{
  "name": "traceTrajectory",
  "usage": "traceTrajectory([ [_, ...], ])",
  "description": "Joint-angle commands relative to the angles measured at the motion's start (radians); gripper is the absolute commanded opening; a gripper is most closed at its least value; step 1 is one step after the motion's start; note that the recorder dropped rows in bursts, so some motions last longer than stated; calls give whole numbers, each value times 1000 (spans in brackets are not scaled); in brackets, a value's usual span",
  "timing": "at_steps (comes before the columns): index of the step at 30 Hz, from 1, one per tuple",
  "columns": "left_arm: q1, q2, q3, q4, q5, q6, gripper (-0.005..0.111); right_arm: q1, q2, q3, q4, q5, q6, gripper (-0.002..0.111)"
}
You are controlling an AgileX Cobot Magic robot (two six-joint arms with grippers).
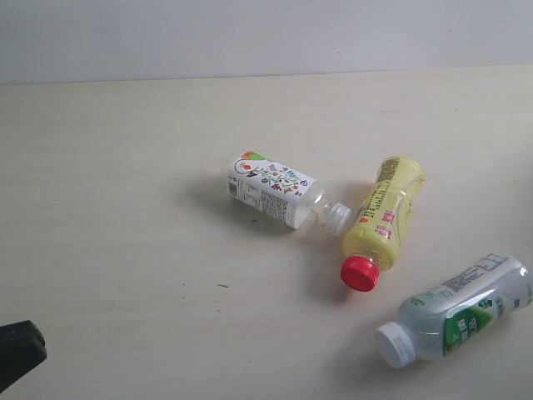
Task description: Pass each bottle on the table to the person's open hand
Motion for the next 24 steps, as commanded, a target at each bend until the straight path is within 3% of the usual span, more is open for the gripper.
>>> traceTrajectory([
  [1,-5,-18,22,-9,-4,-12,1,3,-3,4,-6,-8,-3,0],
  [14,-5,-18,13,-9,-21,-54,1,3,-3,4,-6,-8,-3,0],
  [19,-5,-3,-124,-9,-323,-251,0,3,-3,4,-6,-8,-3,0],
  [24,-5,123,-305,-9,-362,-237,0,3,-3,4,-6,-8,-1,0],
])
